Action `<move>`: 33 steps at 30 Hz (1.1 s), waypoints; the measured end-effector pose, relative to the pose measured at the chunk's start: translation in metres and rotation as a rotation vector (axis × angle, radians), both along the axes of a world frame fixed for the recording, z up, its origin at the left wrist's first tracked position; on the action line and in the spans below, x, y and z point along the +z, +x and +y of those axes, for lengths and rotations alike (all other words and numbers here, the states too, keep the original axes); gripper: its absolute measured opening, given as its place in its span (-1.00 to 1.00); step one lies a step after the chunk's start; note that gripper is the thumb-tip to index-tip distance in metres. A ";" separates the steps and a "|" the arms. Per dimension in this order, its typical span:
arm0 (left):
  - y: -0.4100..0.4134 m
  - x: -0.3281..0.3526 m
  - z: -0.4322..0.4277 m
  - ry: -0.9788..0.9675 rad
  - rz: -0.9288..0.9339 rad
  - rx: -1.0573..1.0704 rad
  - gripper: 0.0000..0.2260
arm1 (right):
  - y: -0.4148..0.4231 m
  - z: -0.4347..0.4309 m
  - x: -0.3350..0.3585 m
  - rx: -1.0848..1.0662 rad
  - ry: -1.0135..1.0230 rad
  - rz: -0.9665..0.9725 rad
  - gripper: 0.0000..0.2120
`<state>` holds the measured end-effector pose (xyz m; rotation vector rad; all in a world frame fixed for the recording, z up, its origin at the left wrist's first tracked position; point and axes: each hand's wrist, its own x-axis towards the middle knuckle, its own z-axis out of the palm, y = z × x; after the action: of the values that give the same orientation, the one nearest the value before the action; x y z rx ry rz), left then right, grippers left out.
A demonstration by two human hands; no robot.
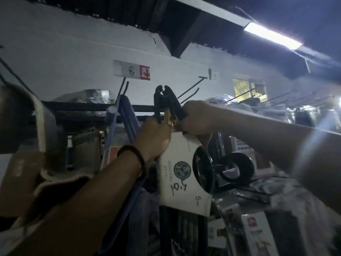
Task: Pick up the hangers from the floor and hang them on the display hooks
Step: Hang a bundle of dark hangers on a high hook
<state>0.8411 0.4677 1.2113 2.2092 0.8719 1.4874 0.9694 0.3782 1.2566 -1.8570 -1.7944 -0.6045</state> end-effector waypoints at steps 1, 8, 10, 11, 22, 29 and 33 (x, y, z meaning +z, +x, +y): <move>0.010 -0.003 -0.006 0.009 -0.023 -0.006 -0.68 | 0.010 0.001 -0.001 -0.031 0.050 -0.046 -0.73; 0.086 0.016 -0.014 0.076 -0.010 -0.085 -0.74 | 0.092 0.015 0.010 -0.061 0.207 -0.020 -0.73; 0.105 0.020 -0.012 0.160 0.019 -0.044 -0.82 | 0.114 0.019 0.016 -0.057 0.289 0.057 -0.70; 0.113 0.020 -0.011 0.213 0.022 -0.008 -0.84 | 0.125 0.020 0.018 -0.039 0.335 0.086 -0.69; 0.146 -0.007 0.021 0.435 0.147 0.145 -0.49 | 0.174 0.089 0.006 0.107 0.461 0.179 -0.84; 0.131 -0.008 0.048 0.462 0.317 0.272 -0.32 | 0.172 0.124 0.020 0.087 0.425 0.185 -0.96; 0.129 -0.012 0.068 0.665 0.458 0.460 -0.34 | 0.173 0.148 0.021 0.105 0.361 0.156 -0.93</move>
<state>0.9700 0.5358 1.1997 3.0827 1.2237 1.6713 1.1421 0.5266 1.2778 -1.5144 -1.5524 -0.6735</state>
